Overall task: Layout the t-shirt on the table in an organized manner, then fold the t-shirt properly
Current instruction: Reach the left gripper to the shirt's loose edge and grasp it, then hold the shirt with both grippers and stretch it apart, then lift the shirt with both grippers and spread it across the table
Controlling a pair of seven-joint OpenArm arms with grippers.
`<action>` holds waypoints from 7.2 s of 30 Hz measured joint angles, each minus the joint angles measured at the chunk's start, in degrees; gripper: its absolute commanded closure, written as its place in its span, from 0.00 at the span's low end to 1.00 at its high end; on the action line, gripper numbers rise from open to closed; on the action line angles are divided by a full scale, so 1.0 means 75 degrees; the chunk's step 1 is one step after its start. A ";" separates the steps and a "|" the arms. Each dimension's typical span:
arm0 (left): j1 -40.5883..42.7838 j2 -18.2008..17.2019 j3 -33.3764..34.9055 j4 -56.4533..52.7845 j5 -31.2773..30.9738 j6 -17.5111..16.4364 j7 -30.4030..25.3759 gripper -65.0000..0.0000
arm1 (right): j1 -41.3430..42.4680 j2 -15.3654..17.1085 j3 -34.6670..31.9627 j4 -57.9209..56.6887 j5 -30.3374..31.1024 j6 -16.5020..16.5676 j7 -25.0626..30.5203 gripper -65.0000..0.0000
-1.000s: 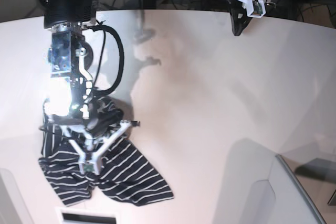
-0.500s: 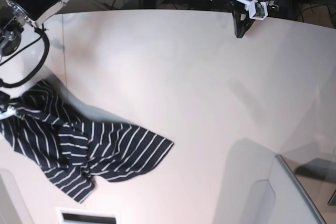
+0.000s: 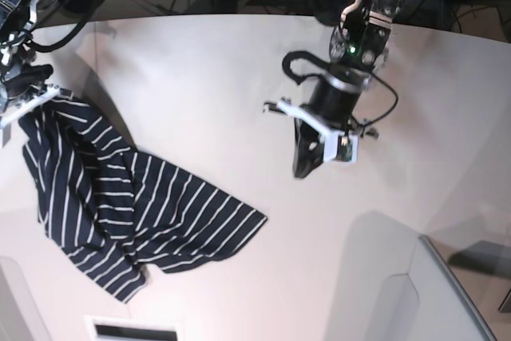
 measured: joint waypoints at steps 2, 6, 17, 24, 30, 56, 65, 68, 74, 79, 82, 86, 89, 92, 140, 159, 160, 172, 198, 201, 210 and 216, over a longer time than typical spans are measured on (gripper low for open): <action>-0.0670 0.0376 -0.0041 -0.0318 0.0015 0.0061 0.0361 0.98 | -0.0125 0.0125 -0.0017 0.0003 0.0050 0.0000 0.0047 0.98; -0.2186 0.0833 0.0052 -0.1897 0.0029 0.0035 0.0813 0.90 | -0.0274 0.0181 -0.0017 0.0000 -0.0003 -0.0003 -0.0006 0.98; -0.4523 0.1632 0.0035 -0.5683 0.0017 0.0035 0.0903 0.91 | -0.0294 0.0178 -0.0055 0.0000 0.0023 0.0000 0.0006 0.98; -0.5403 0.1874 0.0044 -0.7353 0.0026 0.0029 0.0388 1.00 | -0.0294 0.0181 -0.0055 0.0000 0.0000 0.0000 0.0009 0.98; -0.5954 0.2133 0.0041 -0.9643 0.0026 0.0006 -0.0935 1.00 | -0.0318 0.0178 -0.0020 0.0000 0.0000 0.0000 -0.0015 0.98; -0.4718 0.1475 0.0020 -0.7603 -0.0082 0.0044 0.0539 1.00 | -0.0443 0.0175 -0.0073 0.0000 0.0006 0.0000 0.0012 0.98; -0.6120 0.2206 0.0026 -0.7877 -0.0256 0.0035 0.2285 1.00 | -0.0705 0.0178 -0.0070 0.0000 -0.0023 0.0000 0.0006 0.98; -0.6222 0.2209 0.0020 -0.7930 -0.0251 0.0047 0.2748 1.00 | -0.0670 0.0178 -0.0073 0.0000 0.0029 0.0003 0.0017 0.98; -0.6983 0.2180 -0.0035 -0.9235 -0.0254 0.0070 0.2728 1.00 | -0.0673 0.0137 -0.0076 0.0000 0.0023 0.0000 0.0012 0.98; -0.6936 0.2174 -0.0044 -0.9804 -0.0256 0.0070 0.2162 1.00 | -0.0697 0.0131 -0.0076 0.0000 0.0003 0.0003 -0.0015 0.98; -0.6918 0.2177 -0.0047 -0.9815 -0.0256 0.0070 0.2031 1.00 | -0.0825 0.0163 -0.0350 0.0000 -0.0041 -0.0003 -0.0003 0.98; -0.6825 0.2183 -0.0047 -0.9821 -0.0256 0.0067 0.1457 1.00 | -0.0927 0.0157 -0.0825 0.0000 0.0087 0.0029 0.0044 0.98; -0.6714 0.2180 -0.0050 -0.9955 -0.0259 0.0067 0.1475 1.00 | -0.0994 0.0152 -0.1032 0.0000 -0.0003 0.0026 0.0006 0.98; -0.6712 0.2186 -0.0050 -1.0206 -0.0256 0.0067 0.1472 1.00 | -0.0965 0.0146 -0.1128 -0.0026 0.0006 0.0026 0.0017 0.98; -0.4345 0.2241 -0.0114 -0.4345 -0.0338 -0.0073 0.5362 1.00 | -0.0050 0.0329 0.0863 -0.0131 0.0000 -0.0965 0.1078 0.53; -0.5776 0.2165 -0.0262 -0.8856 -0.0361 -0.0017 0.1807 1.00 | -0.0227 0.0312 0.0825 -0.0134 -0.0026 -0.0921 0.1064 0.53; -0.5759 0.2145 -0.0259 -0.8836 -0.0358 -0.0017 0.1801 1.00 | -0.0230 0.0315 0.0825 -0.0134 -0.0026 -0.0921 0.1064 0.53; -0.4954 0.1035 -0.0860 -0.6764 -0.1075 0.0114 0.3477 1.00 | -0.0204 0.0303 0.0530 -0.0160 -0.0055 -0.0959 0.1043 0.53; -0.4648 0.0519 0.0233 -0.7883 -0.2226 -0.0367 0.0551 1.00 | -0.0682 0.1600 -0.2203 -0.0431 -0.0026 0.0210 0.1087 0.53; -0.3771 0.0029 -0.0358 -0.6828 -0.2238 -0.0428 0.0679 1.00 | -0.0705 0.1588 -0.3019 -0.0291 0.0026 0.0420 0.1387 0.53; -0.2337 -0.0169 -0.1110 -0.4695 -0.2154 -0.0079 0.1853 1.00 | -0.0924 0.2605 -0.6729 -0.0058 0.0003 0.0420 0.2052 0.53; -0.2025 -0.0166 -0.1102 -0.4403 -0.2171 -0.0137 0.1845 1.00 | -0.0201 0.2634 -0.7694 -0.0367 0.0009 -0.0653 0.2276 0.53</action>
